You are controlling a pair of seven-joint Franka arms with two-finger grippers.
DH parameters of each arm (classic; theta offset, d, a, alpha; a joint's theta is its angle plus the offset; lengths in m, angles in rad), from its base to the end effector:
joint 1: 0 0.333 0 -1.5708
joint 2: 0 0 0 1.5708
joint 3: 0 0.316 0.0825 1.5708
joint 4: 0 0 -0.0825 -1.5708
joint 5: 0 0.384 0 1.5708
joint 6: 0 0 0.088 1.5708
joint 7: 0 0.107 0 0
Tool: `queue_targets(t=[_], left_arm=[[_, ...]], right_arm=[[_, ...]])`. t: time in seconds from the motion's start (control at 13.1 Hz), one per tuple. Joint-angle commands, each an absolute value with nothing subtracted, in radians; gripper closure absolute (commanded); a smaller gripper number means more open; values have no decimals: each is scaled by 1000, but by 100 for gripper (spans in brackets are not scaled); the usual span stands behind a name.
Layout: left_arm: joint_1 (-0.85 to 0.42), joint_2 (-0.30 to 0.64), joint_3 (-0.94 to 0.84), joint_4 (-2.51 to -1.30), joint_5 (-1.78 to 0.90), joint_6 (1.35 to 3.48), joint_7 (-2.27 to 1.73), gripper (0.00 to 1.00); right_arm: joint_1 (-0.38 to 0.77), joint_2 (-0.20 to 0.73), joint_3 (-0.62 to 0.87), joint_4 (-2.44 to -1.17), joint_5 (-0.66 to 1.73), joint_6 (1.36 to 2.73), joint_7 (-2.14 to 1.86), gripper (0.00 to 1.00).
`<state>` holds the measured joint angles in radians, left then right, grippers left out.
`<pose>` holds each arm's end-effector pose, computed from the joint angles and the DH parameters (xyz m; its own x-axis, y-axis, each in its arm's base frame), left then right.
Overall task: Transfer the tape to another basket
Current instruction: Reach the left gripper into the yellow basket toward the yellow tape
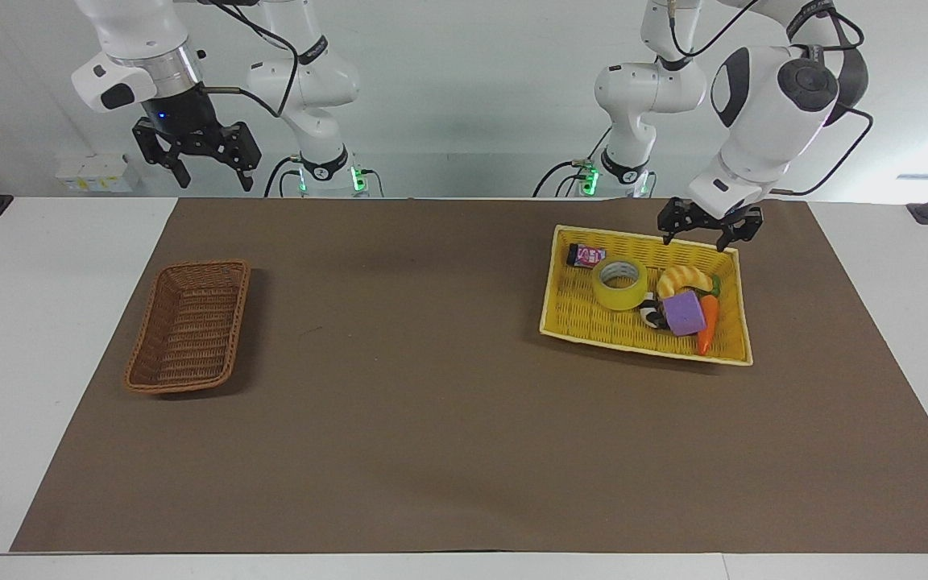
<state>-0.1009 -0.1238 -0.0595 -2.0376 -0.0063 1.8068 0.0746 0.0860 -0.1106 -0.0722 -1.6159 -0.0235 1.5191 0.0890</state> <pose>0.5016 -0.0826 0.4894 0.9675 -0.2293 -0.1068 -0.2299 -0.9732 0.0066 0.5145 0.0021 0.6577 0.9970 -0.0760 0.0148 -0.0762 -0.9970 0.0142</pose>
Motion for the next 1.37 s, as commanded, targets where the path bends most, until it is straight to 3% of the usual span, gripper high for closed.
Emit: queue_targets(t=[0.0,0.53,0.61,0.76,0.84,0.91,1.3], left_arm=[[-137,-169,-46,-2170,5,1926,40,0],[-175,-123,-48,-2365,-38,2144,0,3],[-176,-117,-48,-2387,-38,2172,-6,12],[-192,-72,-48,-2401,-40,2216,-6,44],[-198,-48,-48,-2405,-40,2247,-6,66],[-198,-34,-48,-2408,-40,2264,-5,100],[-189,-32,-46,-2309,-44,2170,-2,100]], right_arm=[[81,-133,-71,-1654,-6,1549,74,0],[87,-123,-71,-1689,23,1620,80,0],[87,-121,-71,-1697,23,1640,80,0],[89,-121,-71,-1715,25,1680,80,0],[90,-118,-69,-1718,28,1692,80,0],[97,-107,-71,-1718,29,1695,83,0],[104,-65,-69,-1718,29,1772,107,0]])
